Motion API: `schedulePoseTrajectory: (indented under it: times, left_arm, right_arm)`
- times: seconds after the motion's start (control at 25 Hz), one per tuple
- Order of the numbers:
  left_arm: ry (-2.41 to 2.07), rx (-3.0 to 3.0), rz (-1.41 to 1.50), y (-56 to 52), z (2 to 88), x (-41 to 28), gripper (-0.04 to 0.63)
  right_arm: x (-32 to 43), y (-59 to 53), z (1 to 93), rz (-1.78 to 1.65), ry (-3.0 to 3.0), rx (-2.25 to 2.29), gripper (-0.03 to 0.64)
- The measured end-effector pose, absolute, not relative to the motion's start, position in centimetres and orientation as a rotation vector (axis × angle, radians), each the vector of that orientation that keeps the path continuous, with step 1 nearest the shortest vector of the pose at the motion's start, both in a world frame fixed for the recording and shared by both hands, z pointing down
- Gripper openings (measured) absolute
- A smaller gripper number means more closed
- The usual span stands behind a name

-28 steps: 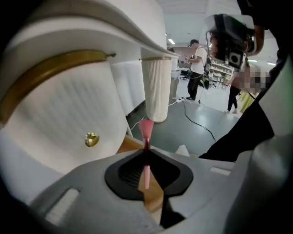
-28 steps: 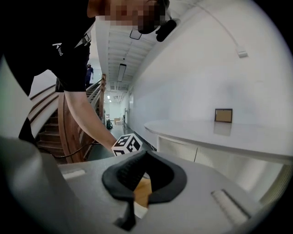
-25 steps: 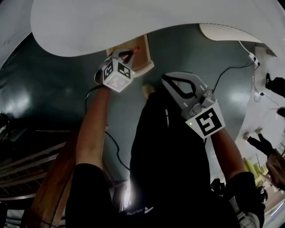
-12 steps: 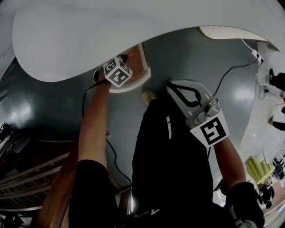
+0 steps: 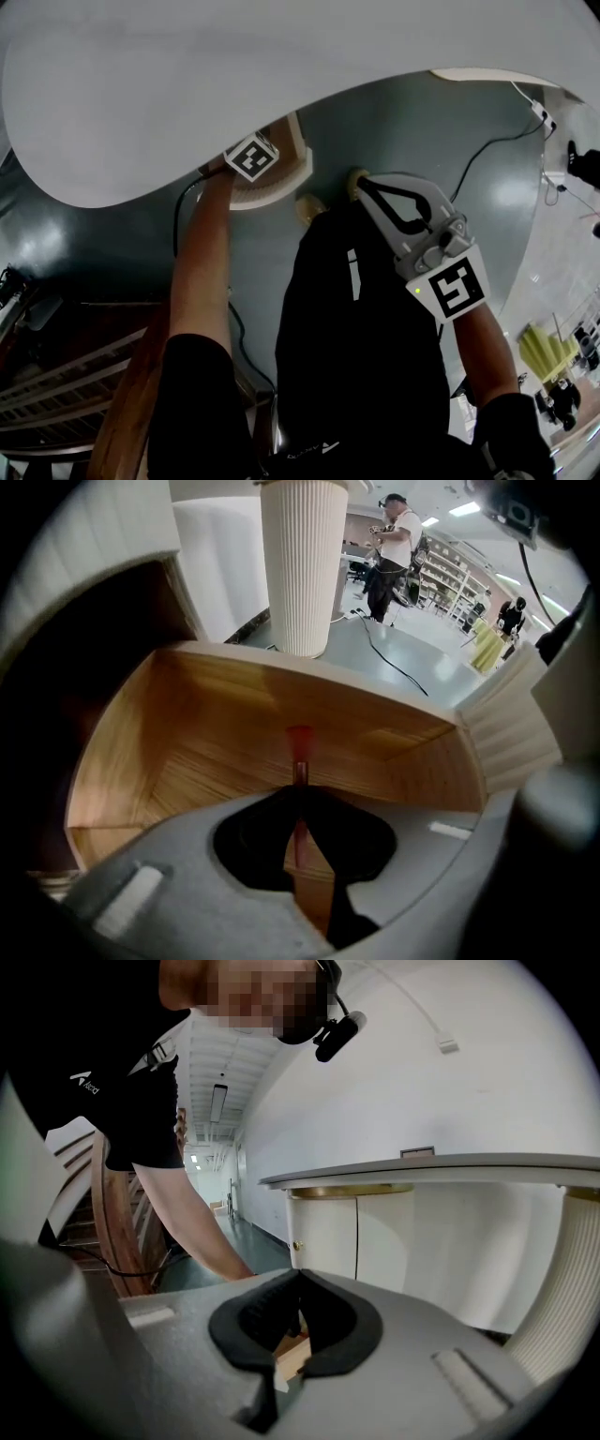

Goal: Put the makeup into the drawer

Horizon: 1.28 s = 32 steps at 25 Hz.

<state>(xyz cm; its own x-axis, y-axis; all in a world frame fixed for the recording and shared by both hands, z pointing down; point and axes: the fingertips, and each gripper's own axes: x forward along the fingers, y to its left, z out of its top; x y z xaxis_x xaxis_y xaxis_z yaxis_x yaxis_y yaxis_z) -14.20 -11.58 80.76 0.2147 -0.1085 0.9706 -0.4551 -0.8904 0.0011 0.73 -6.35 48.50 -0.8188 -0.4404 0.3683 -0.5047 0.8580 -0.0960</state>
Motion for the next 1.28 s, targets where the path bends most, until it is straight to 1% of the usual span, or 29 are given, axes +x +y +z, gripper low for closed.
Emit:
schedulePoseTrajectory:
  times: [0.28, 0.4, 0.44, 0.52, 0.56, 0.6, 0.64, 0.76, 0.8, 0.92, 1.08, 1.28]
  left_arm:
    - [-0.537, 2.156, 1.754, -10.8, 83.5, -14.8, 0.048]
    - [-0.543, 2.155, 1.745, -10.6, 83.4, -14.9, 0.048]
    - [-0.457, 2.065, 1.691, -8.4, 82.7, -14.5, 0.048]
    - [-0.135, 1.673, 1.448, 0.9, 80.4, -12.5, 0.049]
    - [-0.014, 1.498, 1.334, 4.8, 79.4, -11.6, 0.057]
    - [0.028, 1.429, 1.287, 6.4, 79.2, -11.1, 0.085]
    - [-0.018, 1.487, 1.319, 5.0, 79.6, -11.4, 0.107]
    - [-0.473, 2.029, 1.605, -7.4, 82.7, -14.4, 0.112]
    - [-0.571, 2.126, 1.644, -9.7, 82.9, -15.0, 0.112]
    - [-0.624, 2.181, 1.628, -10.4, 80.8, -15.1, 0.107]
    - [-0.721, 2.282, 1.548, -11.1, 74.7, -15.2, 0.049]
    - [-0.819, 2.430, 1.391, -10.4, 66.6, -13.2, 0.023]
  right_arm:
    - [0.7, -6.2, 50.0, 0.276, -2.697, 0.697, 0.003]
    - [0.7, -5.9, 50.2, 0.277, -2.692, 0.685, 0.003]
    - [0.6, -5.8, 50.3, 0.276, -2.691, 0.681, 0.003]
    - [0.5, -5.7, 50.4, 0.275, -2.691, 0.675, 0.003]
    - [0.6, -5.7, 50.5, 0.275, -2.691, 0.673, 0.003]
    - [0.7, -5.7, 50.6, 0.277, -2.691, 0.672, 0.003]
    - [0.8, -5.7, 50.7, 0.279, -2.692, 0.671, 0.003]
    - [0.5, -5.6, 50.6, 0.274, -2.702, 0.665, 0.003]
    - [0.4, -5.6, 50.4, 0.271, -2.706, 0.660, 0.003]
    - [0.1, -5.5, 49.7, 0.269, -2.714, 0.643, 0.003]
    - [-1.2, -5.4, 47.6, 0.283, -2.731, 0.641, 0.003]
    - [-2.2, -5.0, 44.4, 0.301, -2.772, 0.665, 0.003]
